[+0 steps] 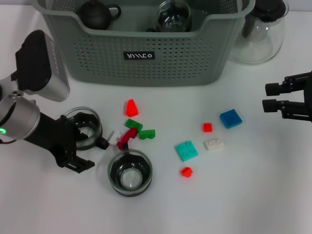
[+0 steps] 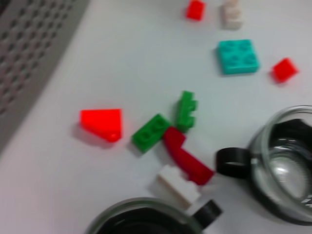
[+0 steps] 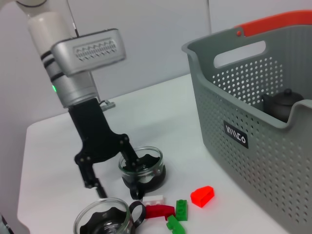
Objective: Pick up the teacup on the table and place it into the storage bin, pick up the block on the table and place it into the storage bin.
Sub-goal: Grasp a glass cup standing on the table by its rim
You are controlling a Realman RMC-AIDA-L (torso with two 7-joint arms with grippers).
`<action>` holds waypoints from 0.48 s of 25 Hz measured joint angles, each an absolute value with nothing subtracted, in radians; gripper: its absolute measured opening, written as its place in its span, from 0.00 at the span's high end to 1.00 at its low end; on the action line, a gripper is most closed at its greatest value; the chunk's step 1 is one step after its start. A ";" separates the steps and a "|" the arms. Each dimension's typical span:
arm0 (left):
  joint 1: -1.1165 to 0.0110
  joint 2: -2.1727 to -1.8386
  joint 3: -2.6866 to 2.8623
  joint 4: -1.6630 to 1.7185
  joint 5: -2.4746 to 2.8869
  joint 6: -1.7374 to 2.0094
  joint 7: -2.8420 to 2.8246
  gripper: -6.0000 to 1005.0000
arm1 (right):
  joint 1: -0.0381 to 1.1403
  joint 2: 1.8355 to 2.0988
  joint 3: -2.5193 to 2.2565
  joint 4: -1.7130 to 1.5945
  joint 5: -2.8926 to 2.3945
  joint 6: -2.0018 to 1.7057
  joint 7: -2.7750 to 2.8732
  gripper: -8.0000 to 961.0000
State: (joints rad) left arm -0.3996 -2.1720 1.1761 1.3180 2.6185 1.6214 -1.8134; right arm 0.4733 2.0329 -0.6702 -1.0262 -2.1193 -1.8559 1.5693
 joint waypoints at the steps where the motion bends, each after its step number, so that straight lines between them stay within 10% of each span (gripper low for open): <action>1: -0.402 -2.172 1.180 1.311 2.626 1.607 -1.824 0.21 | 0.474 2.033 -0.670 -1.026 -2.119 -1.858 1.569 0.57; 12: -0.417 -2.169 1.177 1.310 2.636 1.610 -1.846 0.44 | 0.474 2.031 -0.670 -1.026 -2.115 -1.856 1.569 0.57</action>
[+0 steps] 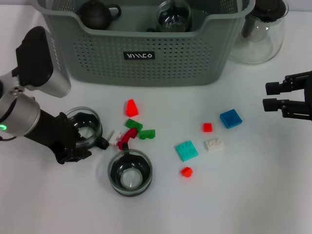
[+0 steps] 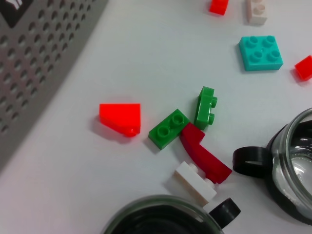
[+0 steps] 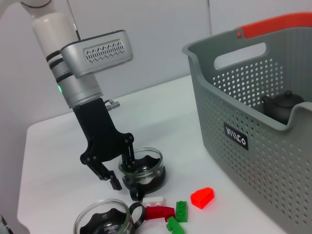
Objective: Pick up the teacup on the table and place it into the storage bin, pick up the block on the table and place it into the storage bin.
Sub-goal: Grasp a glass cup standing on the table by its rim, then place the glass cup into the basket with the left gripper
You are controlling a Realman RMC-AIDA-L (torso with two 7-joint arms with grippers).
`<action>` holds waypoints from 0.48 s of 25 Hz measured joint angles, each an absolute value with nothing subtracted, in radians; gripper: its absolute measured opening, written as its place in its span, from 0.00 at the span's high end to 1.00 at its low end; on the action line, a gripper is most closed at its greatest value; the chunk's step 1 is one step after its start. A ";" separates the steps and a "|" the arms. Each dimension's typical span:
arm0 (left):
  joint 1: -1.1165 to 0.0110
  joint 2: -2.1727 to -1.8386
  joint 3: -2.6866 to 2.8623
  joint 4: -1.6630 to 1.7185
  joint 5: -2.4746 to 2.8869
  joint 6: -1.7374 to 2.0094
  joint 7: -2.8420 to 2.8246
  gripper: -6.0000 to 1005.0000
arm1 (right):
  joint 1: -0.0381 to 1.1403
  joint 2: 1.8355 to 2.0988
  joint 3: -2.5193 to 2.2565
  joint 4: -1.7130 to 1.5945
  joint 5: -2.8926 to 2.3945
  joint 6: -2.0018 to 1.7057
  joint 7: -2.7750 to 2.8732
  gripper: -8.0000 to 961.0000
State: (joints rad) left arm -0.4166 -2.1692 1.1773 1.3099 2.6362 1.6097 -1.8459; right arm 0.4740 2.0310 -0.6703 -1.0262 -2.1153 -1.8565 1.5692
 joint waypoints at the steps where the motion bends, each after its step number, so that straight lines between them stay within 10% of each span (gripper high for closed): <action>1: -0.418 -2.169 1.177 1.311 2.636 1.612 -1.846 0.48 | 0.474 2.031 -0.670 -1.026 -2.115 -1.856 1.569 0.57; 12: -0.482 -2.160 1.016 1.312 2.587 1.792 -1.788 0.95 | 0.474 2.026 -0.643 -1.014 -2.115 -1.862 1.560 0.57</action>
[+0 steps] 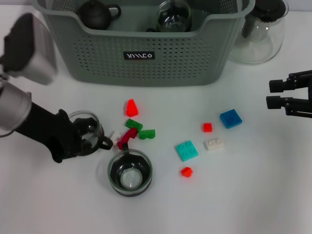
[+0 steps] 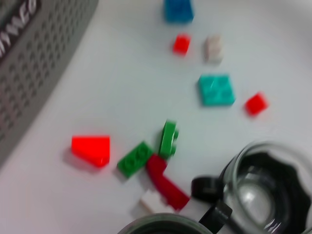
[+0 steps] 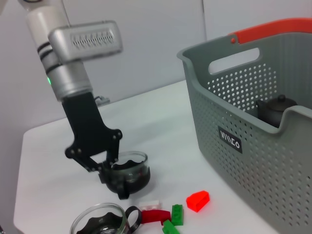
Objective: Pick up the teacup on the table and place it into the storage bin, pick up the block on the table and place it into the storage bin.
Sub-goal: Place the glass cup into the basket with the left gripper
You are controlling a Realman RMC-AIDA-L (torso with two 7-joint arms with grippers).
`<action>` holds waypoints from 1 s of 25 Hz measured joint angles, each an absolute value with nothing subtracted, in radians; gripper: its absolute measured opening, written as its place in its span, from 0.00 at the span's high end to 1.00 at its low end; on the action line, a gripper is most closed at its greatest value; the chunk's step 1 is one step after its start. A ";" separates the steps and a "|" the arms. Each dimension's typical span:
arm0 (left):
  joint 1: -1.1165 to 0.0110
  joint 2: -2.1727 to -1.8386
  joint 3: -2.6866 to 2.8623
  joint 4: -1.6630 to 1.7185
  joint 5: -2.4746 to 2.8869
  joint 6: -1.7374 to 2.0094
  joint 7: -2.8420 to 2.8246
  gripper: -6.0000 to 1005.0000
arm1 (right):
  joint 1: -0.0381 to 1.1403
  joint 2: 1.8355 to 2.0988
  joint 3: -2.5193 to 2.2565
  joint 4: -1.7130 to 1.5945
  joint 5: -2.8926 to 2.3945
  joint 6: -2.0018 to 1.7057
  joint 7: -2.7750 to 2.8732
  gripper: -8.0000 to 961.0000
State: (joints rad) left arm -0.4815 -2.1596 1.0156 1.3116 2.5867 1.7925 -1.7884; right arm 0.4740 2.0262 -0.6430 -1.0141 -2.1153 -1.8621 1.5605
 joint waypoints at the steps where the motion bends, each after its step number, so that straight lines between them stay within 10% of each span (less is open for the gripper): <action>1: -0.496 -2.154 0.969 1.296 2.565 1.822 -1.768 0.95 | 0.474 2.026 -0.642 -1.013 -2.115 -1.862 1.560 0.57; 9: -0.593 -2.033 0.616 0.941 2.117 2.055 -1.615 0.95 | 0.468 2.028 -0.640 -1.012 -2.116 -1.862 1.560 0.57; 18: -0.686 -2.043 0.622 1.037 1.726 1.807 -1.960 0.95 | 0.466 2.028 -0.635 -1.003 -2.113 -1.863 1.544 0.57; 25: -0.924 -1.940 0.868 0.925 1.939 1.361 -2.238 0.95 | 0.455 2.034 -0.621 -0.972 -2.109 -1.865 1.484 0.57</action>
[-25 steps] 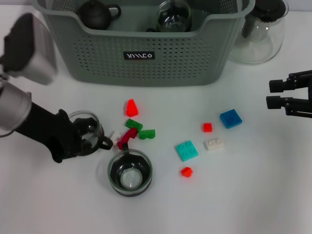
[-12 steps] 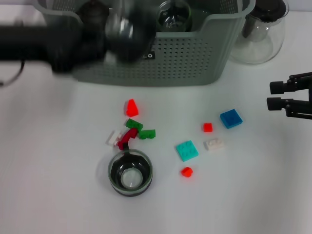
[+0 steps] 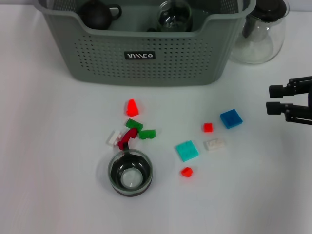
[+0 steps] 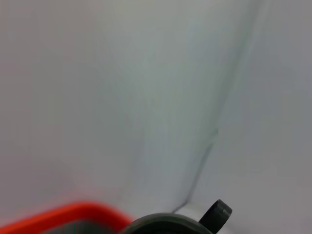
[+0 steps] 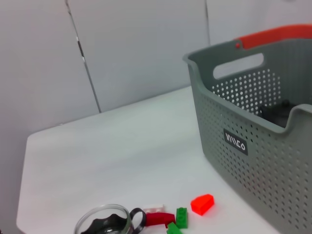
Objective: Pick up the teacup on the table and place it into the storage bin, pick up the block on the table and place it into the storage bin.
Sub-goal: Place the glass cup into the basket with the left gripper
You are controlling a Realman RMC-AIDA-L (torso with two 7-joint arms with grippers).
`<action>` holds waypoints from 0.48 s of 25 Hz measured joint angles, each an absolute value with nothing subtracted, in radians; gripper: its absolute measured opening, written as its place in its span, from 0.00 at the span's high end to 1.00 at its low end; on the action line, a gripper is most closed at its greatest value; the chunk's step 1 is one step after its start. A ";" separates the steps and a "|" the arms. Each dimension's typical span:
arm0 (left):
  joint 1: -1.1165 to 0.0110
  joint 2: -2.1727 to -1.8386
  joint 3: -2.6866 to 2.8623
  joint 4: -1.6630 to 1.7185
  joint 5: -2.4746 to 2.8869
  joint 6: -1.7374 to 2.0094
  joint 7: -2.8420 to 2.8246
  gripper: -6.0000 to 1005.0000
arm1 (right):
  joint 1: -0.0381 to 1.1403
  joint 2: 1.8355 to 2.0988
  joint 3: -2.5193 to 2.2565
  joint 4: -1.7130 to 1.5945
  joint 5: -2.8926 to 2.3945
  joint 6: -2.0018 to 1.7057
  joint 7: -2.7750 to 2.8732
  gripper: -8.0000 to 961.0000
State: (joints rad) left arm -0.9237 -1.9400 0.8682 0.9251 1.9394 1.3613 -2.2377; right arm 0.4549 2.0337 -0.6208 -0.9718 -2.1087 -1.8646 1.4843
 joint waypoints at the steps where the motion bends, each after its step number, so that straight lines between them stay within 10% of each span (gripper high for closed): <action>1: -0.956 -1.938 0.894 0.889 1.984 1.320 -2.261 0.95 | 0.455 2.034 -0.616 -0.958 -2.107 -1.865 1.468 0.56; 12: -1.147 -2.038 0.996 0.576 2.324 0.963 -2.339 0.95 | 0.456 2.034 -0.607 -0.912 -2.104 -1.865 1.428 0.56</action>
State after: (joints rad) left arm -1.1469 -2.0376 0.9959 0.5765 2.3240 0.9628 -2.3388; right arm 0.4565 2.0340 -0.6074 -0.9125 -2.1043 -1.8649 1.4280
